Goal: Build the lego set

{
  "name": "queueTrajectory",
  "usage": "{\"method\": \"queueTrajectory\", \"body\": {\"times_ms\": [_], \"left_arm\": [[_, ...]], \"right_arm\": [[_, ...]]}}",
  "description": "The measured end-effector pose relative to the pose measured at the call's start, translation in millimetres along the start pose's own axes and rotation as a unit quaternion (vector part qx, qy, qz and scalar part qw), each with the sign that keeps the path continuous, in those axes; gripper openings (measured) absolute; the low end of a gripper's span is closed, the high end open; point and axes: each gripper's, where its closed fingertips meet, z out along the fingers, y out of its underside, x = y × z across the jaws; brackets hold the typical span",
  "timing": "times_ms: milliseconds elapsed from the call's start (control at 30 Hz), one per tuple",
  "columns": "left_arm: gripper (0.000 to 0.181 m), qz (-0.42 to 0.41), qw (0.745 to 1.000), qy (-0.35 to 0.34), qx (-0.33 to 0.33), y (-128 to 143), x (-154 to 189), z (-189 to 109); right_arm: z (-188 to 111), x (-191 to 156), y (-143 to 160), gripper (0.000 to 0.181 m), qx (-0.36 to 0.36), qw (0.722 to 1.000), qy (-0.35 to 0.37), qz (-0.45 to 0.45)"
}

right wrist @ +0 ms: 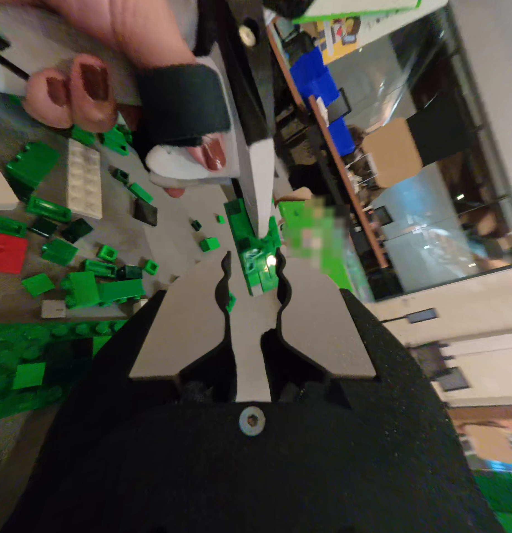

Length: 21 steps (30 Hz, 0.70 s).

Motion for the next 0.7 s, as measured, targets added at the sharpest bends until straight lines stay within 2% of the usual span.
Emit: {"method": "queueTrajectory", "body": {"times_ms": [133,200,300,400,533,600,633,700], "left_arm": [[0.006,0.016,1.000,-0.005,-0.021,2,-4,-4],[0.006,0.026,0.999,0.009,-0.036,6,0,-3],[0.005,0.044,0.996,0.046,-0.064,13,12,0],[0.006,0.070,0.991,0.074,-0.089,20,22,1],[0.008,0.138,0.984,0.072,-0.091,21,26,1],[0.039,0.206,0.974,0.024,-0.095,18,18,0],[0.050,0.260,0.961,-0.010,-0.095,16,13,-1],[0.063,0.379,0.918,-0.079,-0.087,10,6,-3]], "right_arm": [[4,-3,16,0.058,-0.028,0.997,-0.044,0.059],[4,-8,16,0.063,-0.025,0.995,-0.062,0.068],[3,-10,11,0.059,-0.011,0.996,-0.070,0.060],[1,-8,12,0.039,-0.013,0.998,-0.059,0.036],[-2,-7,12,0.036,-0.015,0.997,-0.068,0.015],[-3,-7,18,0.036,-0.034,0.996,-0.080,0.010],[-3,-6,22,0.036,-0.045,0.995,-0.083,0.005],[-4,-5,28,0.036,-0.062,0.994,-0.087,-0.006]]}}
